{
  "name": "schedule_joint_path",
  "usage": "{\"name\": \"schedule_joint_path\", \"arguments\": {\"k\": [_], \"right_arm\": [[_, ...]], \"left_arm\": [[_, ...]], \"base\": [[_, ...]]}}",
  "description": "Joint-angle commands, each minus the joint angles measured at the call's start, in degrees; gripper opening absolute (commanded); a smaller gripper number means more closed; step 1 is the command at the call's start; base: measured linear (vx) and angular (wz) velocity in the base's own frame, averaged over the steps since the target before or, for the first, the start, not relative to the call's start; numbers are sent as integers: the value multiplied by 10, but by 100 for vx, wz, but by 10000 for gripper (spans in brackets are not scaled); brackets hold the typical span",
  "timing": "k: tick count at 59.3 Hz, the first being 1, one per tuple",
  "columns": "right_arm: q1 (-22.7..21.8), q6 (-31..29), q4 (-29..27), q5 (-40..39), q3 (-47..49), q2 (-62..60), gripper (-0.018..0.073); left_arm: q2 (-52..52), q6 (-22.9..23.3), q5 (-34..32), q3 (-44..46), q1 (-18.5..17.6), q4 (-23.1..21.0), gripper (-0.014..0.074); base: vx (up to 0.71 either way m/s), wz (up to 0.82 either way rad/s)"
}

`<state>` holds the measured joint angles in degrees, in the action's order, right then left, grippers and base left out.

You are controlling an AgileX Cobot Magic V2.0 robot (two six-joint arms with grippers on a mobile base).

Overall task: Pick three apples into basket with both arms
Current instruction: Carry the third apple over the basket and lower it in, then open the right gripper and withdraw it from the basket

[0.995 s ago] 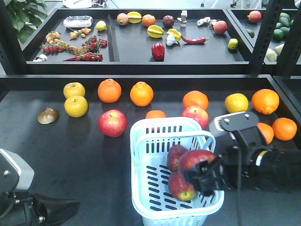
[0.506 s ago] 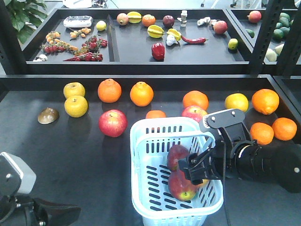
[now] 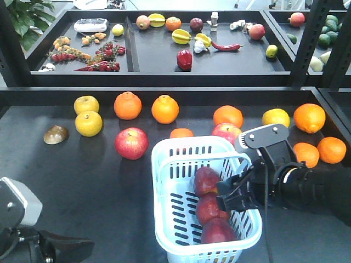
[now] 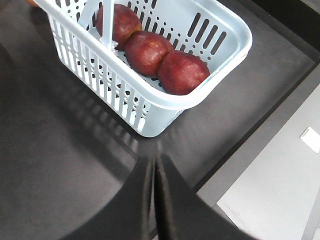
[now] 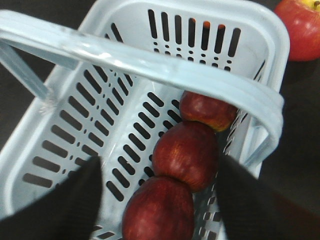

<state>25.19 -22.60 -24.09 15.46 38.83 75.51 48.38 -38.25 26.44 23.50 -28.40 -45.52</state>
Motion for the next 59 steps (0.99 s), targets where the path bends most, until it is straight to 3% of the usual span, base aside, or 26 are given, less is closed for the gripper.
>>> {"name": "schedule_joint_path", "arguments": {"k": [1, 6, 22, 44, 50, 59], "right_arm": [[1, -16, 0, 5, 15, -40, 165], [1, -31, 0, 45, 15, -62, -17], [11, -34, -16, 131, 11, -191, -6], [11, -31, -19, 70, -194, -379, -5], [11, -32, -20, 30, -221, -402, -5], [11, -32, -21, 35, -225, -410, -5]], "left_arm": [[-5, 3, -18, 13, -2, -17, -6], [-5, 3, -18, 13, -2, -17, -6], [-5, 3, -18, 13, -2, -17, -6], [-5, 3, -19, 13, -2, -17, -6], [-5, 3, -16, 13, -2, -17, -6], [-5, 3, 4, 13, -2, -17, -6]], "base": [[0, 0], [0, 0], [0, 0], [0, 0], [0, 0], [0, 0]]}}
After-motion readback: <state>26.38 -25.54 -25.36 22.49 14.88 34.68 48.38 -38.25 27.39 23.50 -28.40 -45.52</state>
